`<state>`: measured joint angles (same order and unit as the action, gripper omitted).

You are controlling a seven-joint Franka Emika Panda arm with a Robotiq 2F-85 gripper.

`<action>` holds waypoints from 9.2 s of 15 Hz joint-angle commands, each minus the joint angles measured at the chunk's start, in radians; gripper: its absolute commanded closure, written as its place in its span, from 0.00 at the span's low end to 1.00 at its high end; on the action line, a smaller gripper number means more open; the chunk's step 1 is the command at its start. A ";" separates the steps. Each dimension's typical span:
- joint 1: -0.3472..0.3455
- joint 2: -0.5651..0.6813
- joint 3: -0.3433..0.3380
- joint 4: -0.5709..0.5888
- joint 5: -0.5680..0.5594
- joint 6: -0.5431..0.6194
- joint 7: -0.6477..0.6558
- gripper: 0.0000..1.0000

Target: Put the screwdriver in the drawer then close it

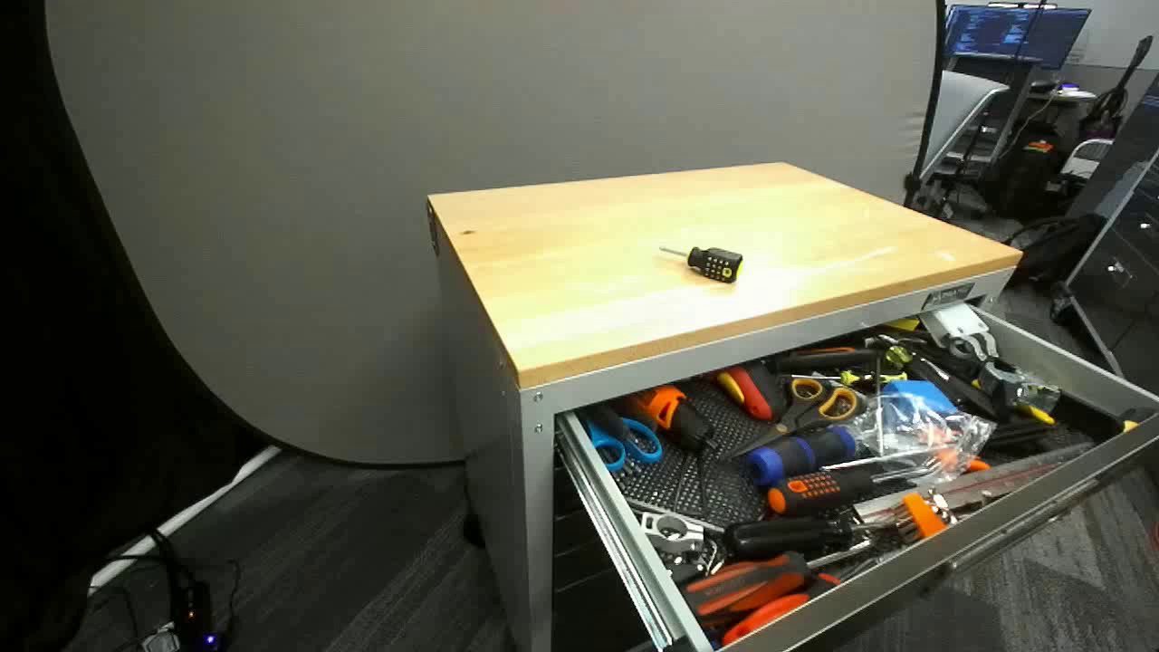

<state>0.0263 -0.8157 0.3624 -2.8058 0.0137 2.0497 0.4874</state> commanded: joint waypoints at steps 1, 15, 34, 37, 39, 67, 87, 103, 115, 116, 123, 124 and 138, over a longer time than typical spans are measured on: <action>0.014 0.005 -0.014 0.001 -0.012 -0.003 0.009 0.00; -0.006 0.219 0.028 0.117 0.096 0.199 0.152 0.00; 0.155 1.270 -0.093 0.948 -0.665 0.330 0.798 0.00; 0.268 1.396 -0.212 1.110 -0.635 0.355 0.821 0.00; 0.292 1.434 -0.232 1.206 -0.552 0.300 0.740 0.00; 0.308 1.527 -0.356 1.465 -0.333 -0.135 0.448 0.93; 0.212 1.164 -0.370 0.783 -0.243 0.011 0.631 0.66; 0.068 0.925 -0.299 0.470 -0.028 0.180 -0.135 0.00; -0.011 0.791 -0.338 0.410 0.109 0.055 -0.533 0.00; -0.016 0.795 -0.344 0.417 0.100 0.047 -0.545 0.00; -0.056 0.809 -0.394 0.424 0.022 0.023 -0.554 0.00; -0.065 0.817 -0.404 0.413 0.016 0.046 -0.549 0.00; -0.152 0.995 -0.507 0.434 -0.147 0.020 -0.499 0.00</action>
<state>-0.1189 0.1511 -0.1327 -2.3904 -0.0854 2.0881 -0.0362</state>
